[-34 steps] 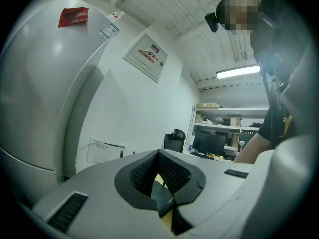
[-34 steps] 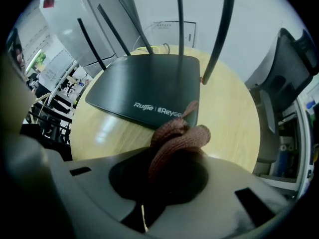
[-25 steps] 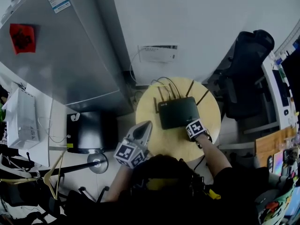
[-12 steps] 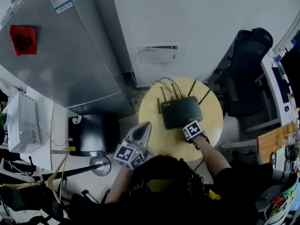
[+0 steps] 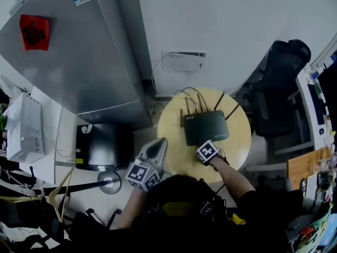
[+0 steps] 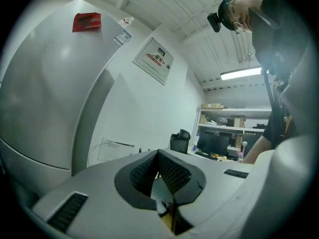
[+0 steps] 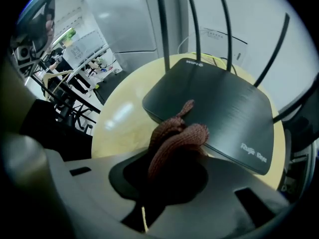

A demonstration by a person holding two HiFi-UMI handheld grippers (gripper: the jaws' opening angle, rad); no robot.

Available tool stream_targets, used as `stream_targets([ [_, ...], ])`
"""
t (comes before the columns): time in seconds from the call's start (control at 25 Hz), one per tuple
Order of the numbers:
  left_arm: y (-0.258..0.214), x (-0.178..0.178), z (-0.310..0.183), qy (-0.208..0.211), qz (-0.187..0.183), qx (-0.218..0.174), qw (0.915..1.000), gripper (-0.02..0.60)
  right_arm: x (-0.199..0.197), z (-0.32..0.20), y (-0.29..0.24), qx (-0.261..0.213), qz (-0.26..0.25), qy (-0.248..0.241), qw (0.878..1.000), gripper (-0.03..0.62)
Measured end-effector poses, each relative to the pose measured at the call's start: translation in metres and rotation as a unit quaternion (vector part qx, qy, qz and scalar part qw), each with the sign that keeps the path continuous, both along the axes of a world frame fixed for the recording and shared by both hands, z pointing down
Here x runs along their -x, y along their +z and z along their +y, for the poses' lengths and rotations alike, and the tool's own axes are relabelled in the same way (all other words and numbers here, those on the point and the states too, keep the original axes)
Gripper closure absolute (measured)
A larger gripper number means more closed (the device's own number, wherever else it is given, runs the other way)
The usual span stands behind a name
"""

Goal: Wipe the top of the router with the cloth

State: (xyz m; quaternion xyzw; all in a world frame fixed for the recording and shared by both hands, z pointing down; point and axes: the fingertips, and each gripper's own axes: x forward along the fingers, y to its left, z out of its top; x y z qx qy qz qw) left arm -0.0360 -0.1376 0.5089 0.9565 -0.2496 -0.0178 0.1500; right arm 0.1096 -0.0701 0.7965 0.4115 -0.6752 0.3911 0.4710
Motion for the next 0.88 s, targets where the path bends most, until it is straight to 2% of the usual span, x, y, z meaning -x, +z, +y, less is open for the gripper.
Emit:
stream_targets([
  [0.08, 0.0, 0.002, 0.002, -0.001, 0.0, -0.004, 1.0, 0.591, 0.013, -0.002, 0.0, -0.003, -0.006, -0.015, 1.0, 0.531],
  [0.2, -0.001, 0.008, 0.002, -0.009, 0.0, 0.0, 1.0, 0.589, 0.024, 0.01, 0.002, 0.034, -0.012, -0.015, 0.999, 0.533],
  [0.44, 0.001, 0.025, 0.002, -0.029, -0.002, 0.001, 0.9996, 0.591, 0.031, -0.006, 0.0, 0.003, -0.007, -0.043, 0.999, 0.533],
  [0.6, 0.004, 0.033, 0.003, -0.031, -0.006, 0.006, 0.9995, 0.59, 0.036, 0.005, 0.001, 0.039, 0.0, -0.036, 0.999, 0.533],
  [0.72, 0.004, 0.035, 0.005, -0.02, -0.008, 0.007, 0.9998, 0.591, 0.053, -0.01, -0.006, -0.003, -0.025, -0.04, 0.999, 0.533],
  [0.8, 0.006, 0.035, 0.008, -0.01, -0.011, 0.008, 0.9999, 0.59, 0.052, -0.015, -0.008, -0.02, -0.013, -0.038, 0.999, 0.533],
  [0.88, 0.005, 0.031, 0.009, -0.007, -0.008, 0.006, 0.9999, 0.589, 0.049, -0.01, -0.009, -0.001, -0.005, -0.032, 0.999, 0.533],
])
